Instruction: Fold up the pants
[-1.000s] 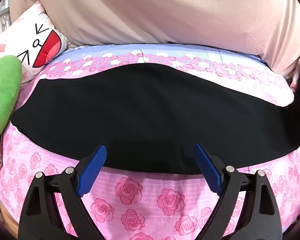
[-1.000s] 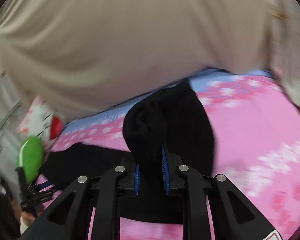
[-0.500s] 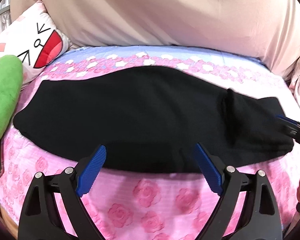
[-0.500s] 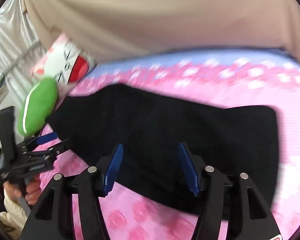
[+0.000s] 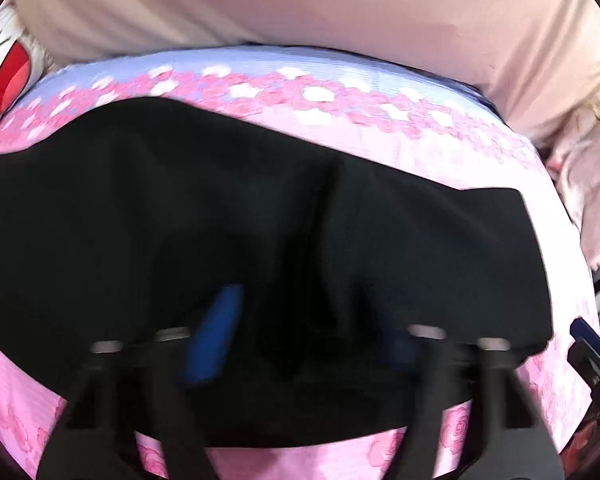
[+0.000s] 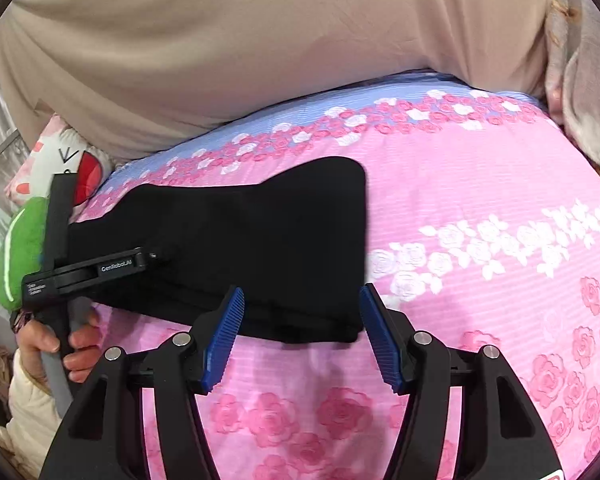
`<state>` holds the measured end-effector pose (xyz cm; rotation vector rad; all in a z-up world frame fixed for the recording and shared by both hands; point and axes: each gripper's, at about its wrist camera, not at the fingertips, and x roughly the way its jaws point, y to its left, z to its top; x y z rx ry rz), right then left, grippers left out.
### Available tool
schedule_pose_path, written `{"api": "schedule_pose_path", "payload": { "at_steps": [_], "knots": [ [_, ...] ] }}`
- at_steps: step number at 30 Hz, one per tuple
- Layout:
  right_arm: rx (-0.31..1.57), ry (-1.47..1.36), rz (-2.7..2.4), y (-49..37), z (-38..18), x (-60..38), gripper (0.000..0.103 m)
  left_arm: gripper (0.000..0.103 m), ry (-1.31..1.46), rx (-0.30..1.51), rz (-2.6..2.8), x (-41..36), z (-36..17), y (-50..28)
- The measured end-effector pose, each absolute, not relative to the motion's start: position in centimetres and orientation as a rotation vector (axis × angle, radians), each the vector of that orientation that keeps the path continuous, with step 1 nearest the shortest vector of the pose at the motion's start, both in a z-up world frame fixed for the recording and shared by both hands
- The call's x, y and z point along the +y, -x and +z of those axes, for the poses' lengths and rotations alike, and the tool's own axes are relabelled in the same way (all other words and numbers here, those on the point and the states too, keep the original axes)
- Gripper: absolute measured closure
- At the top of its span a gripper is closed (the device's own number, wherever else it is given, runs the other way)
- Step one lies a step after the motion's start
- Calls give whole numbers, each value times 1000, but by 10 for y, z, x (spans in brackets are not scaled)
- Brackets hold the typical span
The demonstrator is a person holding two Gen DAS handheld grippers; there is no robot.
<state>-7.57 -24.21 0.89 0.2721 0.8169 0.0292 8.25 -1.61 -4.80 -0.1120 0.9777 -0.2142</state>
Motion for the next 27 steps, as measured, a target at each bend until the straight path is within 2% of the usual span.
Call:
{"api": "schedule_pose_path", "payload": {
  "at_steps": [2, 6, 8, 9, 11, 13, 15, 18, 22, 24, 26, 27],
  "knots": [
    [821, -287, 16, 73, 6, -248, 42, 90, 131, 972, -209, -13, -40, -81],
    [798, -341, 11, 73, 8, -259, 42, 91, 162, 889, -224, 13, -6, -65],
    [786, -340, 14, 72, 8, -262, 33, 90, 102, 893, -140, 18, -13, -68],
    [793, -346, 14, 69, 3, -264, 33, 89, 55, 922, -88, 19, -27, -73],
    [834, -376, 28, 60, -9, -267, 33, 83, 60, 953, -91, 23, -40, -74],
    [848, -424, 59, 56, -16, -267, 33, 70, 117, 927, -111, 33, -33, -65],
    [847, -475, 106, 53, -18, -266, 33, 35, 127, 873, -105, 45, -18, -55],
    [856, -545, 173, 42, -24, -261, 33, 27, 123, 780, -19, 72, 3, -41],
    [912, -611, 196, 23, -45, -253, 32, 26, 153, 760, 80, 117, 12, -32],
    [884, -656, 211, 18, -51, -248, 39, 26, 172, 768, 116, 132, 10, -26],
    [895, -620, 197, 14, -52, -237, 75, 26, 186, 777, 134, 141, 6, -24],
    [887, -609, 190, 14, -51, -232, 78, 26, 194, 777, 140, 145, 5, -20]
  ]
}}
